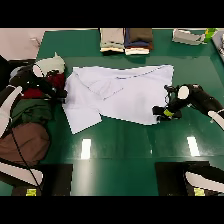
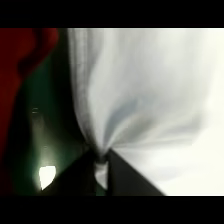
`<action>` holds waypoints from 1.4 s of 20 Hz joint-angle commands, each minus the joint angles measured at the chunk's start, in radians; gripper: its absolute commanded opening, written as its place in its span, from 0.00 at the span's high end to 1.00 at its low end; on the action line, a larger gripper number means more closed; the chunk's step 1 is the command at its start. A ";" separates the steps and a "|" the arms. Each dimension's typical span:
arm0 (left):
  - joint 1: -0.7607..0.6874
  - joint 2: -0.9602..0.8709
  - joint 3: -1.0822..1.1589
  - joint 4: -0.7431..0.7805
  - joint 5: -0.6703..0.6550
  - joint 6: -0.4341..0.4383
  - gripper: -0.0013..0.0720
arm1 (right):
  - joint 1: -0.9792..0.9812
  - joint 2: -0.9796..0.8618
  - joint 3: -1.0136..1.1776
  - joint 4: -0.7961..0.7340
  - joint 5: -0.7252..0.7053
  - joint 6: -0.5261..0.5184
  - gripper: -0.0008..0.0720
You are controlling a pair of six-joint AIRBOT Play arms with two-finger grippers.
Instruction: Fold the shirts.
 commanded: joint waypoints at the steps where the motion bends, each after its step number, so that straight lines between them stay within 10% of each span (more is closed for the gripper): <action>1: 0.000 -0.003 -0.002 -0.016 -0.016 0.008 0.95 | 0.000 0.008 0.003 -0.001 -0.009 -0.002 0.96; 19: 0.000 0.904 0.642 -0.087 0.222 0.004 0.95 | -0.433 0.447 1.149 0.002 0.169 -0.269 0.97; 28: 0.000 0.845 0.628 -0.087 0.067 0.000 0.95 | -0.500 0.312 1.254 0.038 0.309 -0.276 0.97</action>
